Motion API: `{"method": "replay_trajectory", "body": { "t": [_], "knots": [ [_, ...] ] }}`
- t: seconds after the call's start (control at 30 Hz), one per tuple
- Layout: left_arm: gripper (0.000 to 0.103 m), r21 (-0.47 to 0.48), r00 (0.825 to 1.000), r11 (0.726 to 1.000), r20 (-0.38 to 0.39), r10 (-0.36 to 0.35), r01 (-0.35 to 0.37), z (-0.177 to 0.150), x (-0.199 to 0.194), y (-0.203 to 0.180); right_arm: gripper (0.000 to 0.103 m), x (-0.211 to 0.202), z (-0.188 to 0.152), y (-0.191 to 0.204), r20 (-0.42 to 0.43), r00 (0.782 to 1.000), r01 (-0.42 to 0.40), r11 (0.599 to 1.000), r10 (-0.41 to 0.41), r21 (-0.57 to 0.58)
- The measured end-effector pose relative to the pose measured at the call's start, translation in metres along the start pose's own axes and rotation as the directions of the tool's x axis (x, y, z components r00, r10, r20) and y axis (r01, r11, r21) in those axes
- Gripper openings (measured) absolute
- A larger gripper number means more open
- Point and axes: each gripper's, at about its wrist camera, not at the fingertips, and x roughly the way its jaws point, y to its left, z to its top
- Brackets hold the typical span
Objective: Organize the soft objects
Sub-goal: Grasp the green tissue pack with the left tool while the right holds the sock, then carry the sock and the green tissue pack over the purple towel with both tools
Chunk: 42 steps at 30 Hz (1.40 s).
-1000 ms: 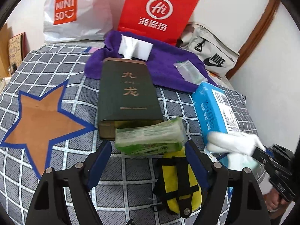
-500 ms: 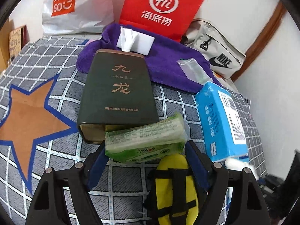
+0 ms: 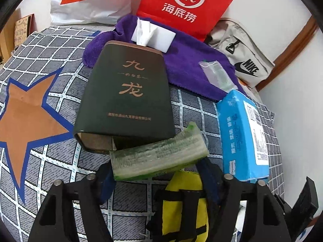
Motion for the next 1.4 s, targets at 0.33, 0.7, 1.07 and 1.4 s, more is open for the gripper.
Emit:
{"method": "replay_trajectory", "body": {
  "t": [0.33, 0.7, 1.07, 1.4],
  "knots": [
    [0.062, 0.013, 0.999, 1.000, 0.022, 0.028, -0.028, -0.013, -0.024, 0.011, 0.022, -0.010, 0.001, 0.006, 0.014, 1.000, -0.002, 0.999, 0.003, -0.035],
    [0.062, 0.022, 0.997, 0.999, 0.071, 0.039, -0.040, -0.021, -0.062, 0.016, 0.021, -0.049, 0.010, 0.018, 0.080, 0.995, -0.051, 0.996, 0.057, -0.068],
    [0.062, 0.040, 0.989, 0.997, 0.136, 0.056, -0.062, -0.008, -0.099, 0.005, 0.021, -0.081, 0.040, 0.022, 0.169, 0.981, -0.079, 0.993, 0.092, -0.083],
    [0.062, 0.055, 0.983, 0.995, 0.172, 0.070, -0.081, 0.016, -0.115, -0.005, 0.020, -0.088, 0.082, 0.021, 0.212, 0.975, -0.038, 0.994, 0.060, -0.105]
  ]
}}
